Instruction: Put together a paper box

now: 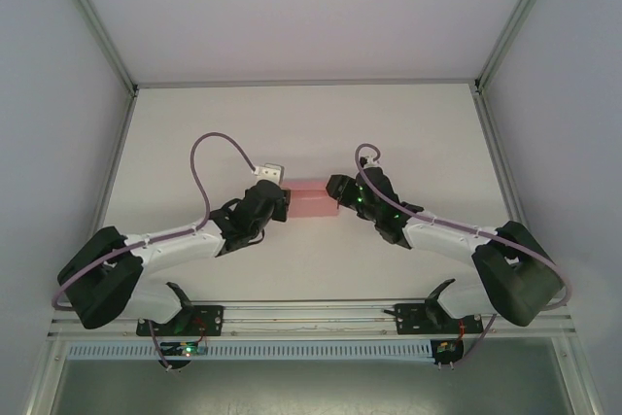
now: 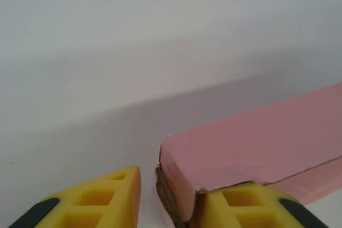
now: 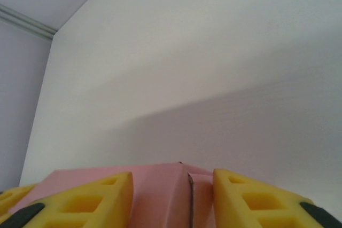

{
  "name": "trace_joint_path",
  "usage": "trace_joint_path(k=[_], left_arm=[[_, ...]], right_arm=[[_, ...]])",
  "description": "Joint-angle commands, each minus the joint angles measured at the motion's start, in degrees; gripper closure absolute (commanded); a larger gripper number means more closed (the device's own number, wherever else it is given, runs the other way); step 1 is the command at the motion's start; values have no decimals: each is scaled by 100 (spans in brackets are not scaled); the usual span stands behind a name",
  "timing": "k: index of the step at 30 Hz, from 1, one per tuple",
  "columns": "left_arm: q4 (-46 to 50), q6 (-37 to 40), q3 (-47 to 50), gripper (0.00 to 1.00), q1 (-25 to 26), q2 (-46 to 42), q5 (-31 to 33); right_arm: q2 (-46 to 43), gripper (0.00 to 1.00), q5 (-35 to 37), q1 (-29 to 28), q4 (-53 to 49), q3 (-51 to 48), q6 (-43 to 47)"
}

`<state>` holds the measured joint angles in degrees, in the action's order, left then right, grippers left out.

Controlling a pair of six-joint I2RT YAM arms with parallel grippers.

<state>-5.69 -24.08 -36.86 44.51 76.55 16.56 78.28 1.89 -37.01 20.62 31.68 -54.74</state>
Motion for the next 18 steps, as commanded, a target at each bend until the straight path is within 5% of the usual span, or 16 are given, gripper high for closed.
trace_joint_path(k=[1, 4, 9, 13, 18], left_arm=[[1645, 335, -94, 61, 143, -15, -815], [2131, 538, -375, 42, 136, -90, -763], [2529, 697, -707, 31, 100, -53, -1030], [2582, 600, -854, 10, 13, -79, -1505], [2586, 551, -1006, 0, -46, -123, -1644]], right_arm=[[249, 61, 125, -102, -848, -323, -183], [275, 61, 145, -129, -832, -360, -256], [288, 61, 257, -235, -814, -465, -352], [328, 62, 251, -280, -735, -523, -388], [463, 64, 241, -332, -643, -507, -410]])
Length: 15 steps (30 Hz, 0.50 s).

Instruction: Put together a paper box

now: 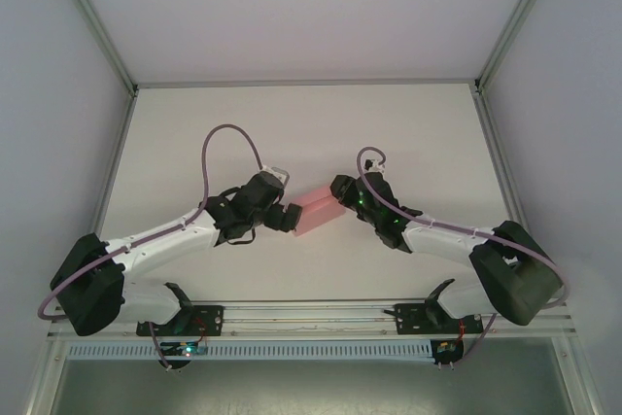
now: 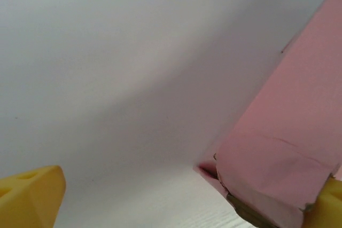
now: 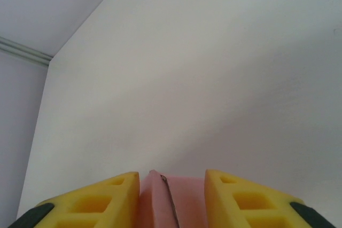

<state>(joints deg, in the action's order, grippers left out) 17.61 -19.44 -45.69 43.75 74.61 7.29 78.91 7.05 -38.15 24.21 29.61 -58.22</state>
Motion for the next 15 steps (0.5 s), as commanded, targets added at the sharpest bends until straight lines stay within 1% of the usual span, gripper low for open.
trace_joint_path(k=[1, 5, 9, 11, 13, 15], left_arm=[[261, 98, -169, 0, 33, 56, -783], [225, 240, -262, 0, -11, 8, -1242], [174, 326, -348, 0, -103, 62, -1853], [138, 281, -368, 0, -129, 96, -1937], [220, 159, -452, 0, -147, 124, -1745], [353, -192, -572, 0, -194, 90, -1318]], right_arm=[[430, 65, -280, -234, -972, -303, -81], [520, 67, -293, -277, -909, -297, -118], [572, 69, -311, -306, -874, -313, -153], [584, 69, -321, -311, -874, -323, -173], [592, 69, -304, -324, -865, -341, -176], [589, 70, -301, -325, -864, -356, -180]])
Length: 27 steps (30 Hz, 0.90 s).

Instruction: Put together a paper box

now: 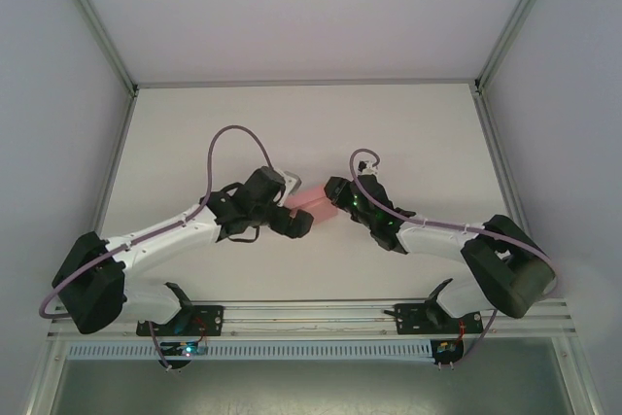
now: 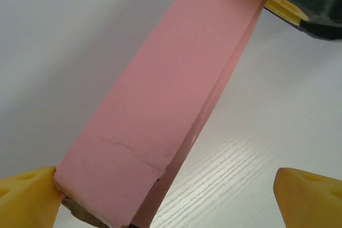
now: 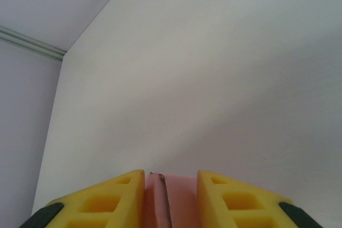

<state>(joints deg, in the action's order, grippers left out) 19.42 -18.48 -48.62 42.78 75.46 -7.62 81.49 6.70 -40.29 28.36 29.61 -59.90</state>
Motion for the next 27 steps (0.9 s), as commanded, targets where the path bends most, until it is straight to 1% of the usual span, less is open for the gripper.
trace_joint_path(k=[1, 3, 5, 6, 9, 11, 15, 17, 19, 23, 27], left_arm=[[255, -454, -338, 0, -144, -33, 263], [344, -957, -363, 0, -248, -180, 524], [373, -1503, -289, 0, -409, -338, 485], [376, -1816, -207, 0, -512, -401, 398], [93, -2605, 212, 0, -921, -510, -172], [-362, -3045, 599, 0, -1197, -548, -569], [-1860, -3791, 1397, 0, -1503, -546, -1283], [-2522, -3870, 1697, 2, -1593, -567, -1529], [-2909, -3877, 1909, 3, -1606, -637, -1596], [-2751, -3747, 1969, 6, -1637, -802, -1573], [-2836, -3701, 2207, 18, -1647, -969, -1367]], right_arm=[[329, 70, -271, -115, -1276, -358, -5], [323, 70, -260, -124, -1276, -354, 16], [311, 71, -235, -130, -1270, -383, 13], [314, 71, -207, -141, -1249, -394, 22], [304, 73, -168, -163, -1133, -455, 22], [323, 72, -193, -174, -1065, -478, 40], [402, 73, -291, -179, -868, -535, 67], [442, 73, -325, -172, -814, -542, 66], [476, 73, -371, -163, -763, -539, 77], [535, 73, -413, -148, -703, -530, 66], [561, 73, -454, -111, -600, -591, 13]])
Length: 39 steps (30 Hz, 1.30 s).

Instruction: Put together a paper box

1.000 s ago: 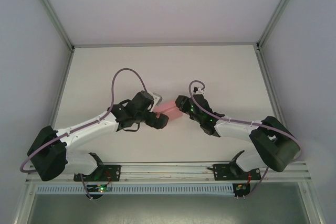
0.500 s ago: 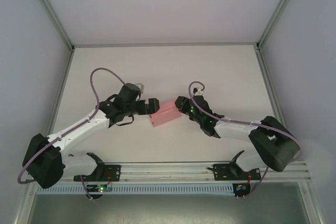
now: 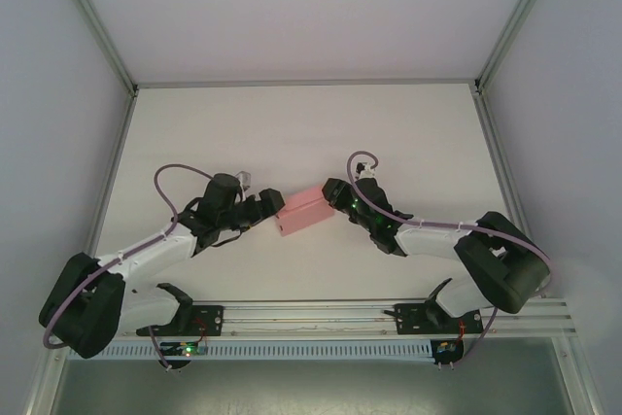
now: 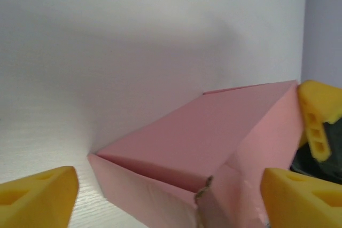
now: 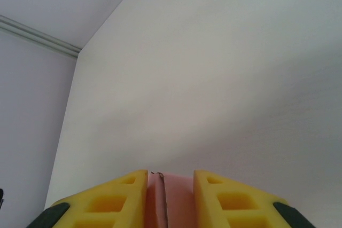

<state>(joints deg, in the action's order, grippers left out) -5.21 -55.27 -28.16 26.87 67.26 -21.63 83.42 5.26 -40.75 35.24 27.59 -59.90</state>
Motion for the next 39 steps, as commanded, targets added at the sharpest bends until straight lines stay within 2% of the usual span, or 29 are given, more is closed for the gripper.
trace_joint_path(k=[1, 3, 8, 11, 14, 17, 21, 24, 26, 28, 31, 35, 39], left_arm=[[-391, -3, 234, 21, -60, -172, 82], [-568, -49, 401, 29, -63, -146, 102], [-1310, 46, 814, 34, -58, 134, -292], [-1409, 418, 949, 38, -59, 237, -335], [-1487, 1121, 1093, 41, -51, 460, -259], [-2021, 1767, 1409, 46, -43, 762, -82], [-2568, 2061, 1490, 60, 18, 1157, -303], [-2702, 2324, 1476, 68, 237, 1425, -112], [-2710, 2540, 1412, 79, 394, 1619, -56], [-2735, 2631, 1358, 84, 496, 1749, 10], [-2710, 2841, 1414, 84, 673, 1808, 483], [-2177, 3076, 1205, 83, 989, 1870, 1146], [-1770, 3267, 963, 83, 1265, 1992, 1490]], right_arm=[[380, 73, -333, -40, -1259, -410, 0], [384, 73, -375, -23, -1181, -447, -4], [467, 73, -476, 6, -1134, -430, -9], [525, 74, -530, 8, -1020, -430, 9], [606, 75, -652, 23, -829, -440, 136], [740, 76, -956, 63, -852, -298, 602], [907, 80, -1058, 85, -550, -336, 1111], [1019, 80, -1178, 167, 20, -545, 1448], [1122, 83, -1351, 240, 483, -693, 1631], [1217, 85, -1579, 287, 836, -788, 1802], [1352, 87, -1778, 296, 1098, -846, 2159], [1532, 89, -1935, 305, 987, -739, 2602], [1550, 94, -1870, 322, 1222, -861, 2811]])
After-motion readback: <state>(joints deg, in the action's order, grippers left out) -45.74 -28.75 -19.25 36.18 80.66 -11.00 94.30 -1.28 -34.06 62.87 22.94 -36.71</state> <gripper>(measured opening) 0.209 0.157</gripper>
